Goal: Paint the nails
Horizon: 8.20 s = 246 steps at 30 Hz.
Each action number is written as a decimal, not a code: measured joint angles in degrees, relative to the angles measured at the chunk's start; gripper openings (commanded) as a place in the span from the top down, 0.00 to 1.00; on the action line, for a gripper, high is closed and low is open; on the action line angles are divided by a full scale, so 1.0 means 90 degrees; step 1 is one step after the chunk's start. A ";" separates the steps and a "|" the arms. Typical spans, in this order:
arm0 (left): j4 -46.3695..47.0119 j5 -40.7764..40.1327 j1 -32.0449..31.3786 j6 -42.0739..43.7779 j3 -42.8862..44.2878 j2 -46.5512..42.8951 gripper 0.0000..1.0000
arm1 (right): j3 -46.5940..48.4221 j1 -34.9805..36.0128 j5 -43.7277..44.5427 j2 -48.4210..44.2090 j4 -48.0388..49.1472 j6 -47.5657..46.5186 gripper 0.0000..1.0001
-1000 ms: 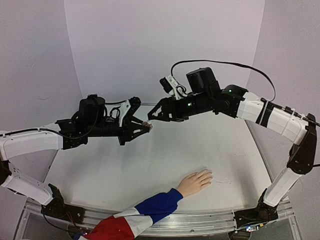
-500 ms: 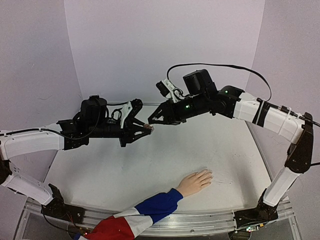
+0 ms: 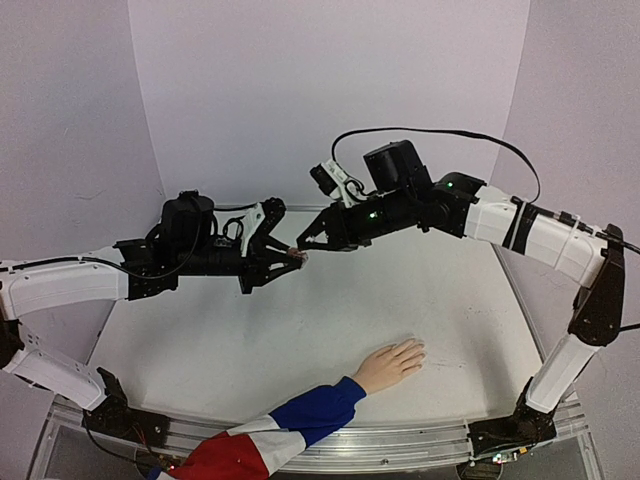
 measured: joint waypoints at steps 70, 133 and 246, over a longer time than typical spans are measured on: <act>0.0000 -0.0447 -0.0010 -0.0010 0.0015 0.0274 1.00 | -0.3354 -0.1435 0.1195 -0.2807 0.0194 0.0100 1.00; 0.0000 -0.1540 -0.0223 -0.0172 0.1008 0.1258 1.00 | -0.6968 -0.3126 0.0772 -0.3130 0.0712 -0.0034 1.00; 0.0000 -0.1481 -0.0233 -0.0170 0.1015 0.1331 1.00 | -0.6968 -0.3126 0.0996 -0.2815 0.0724 0.0112 1.00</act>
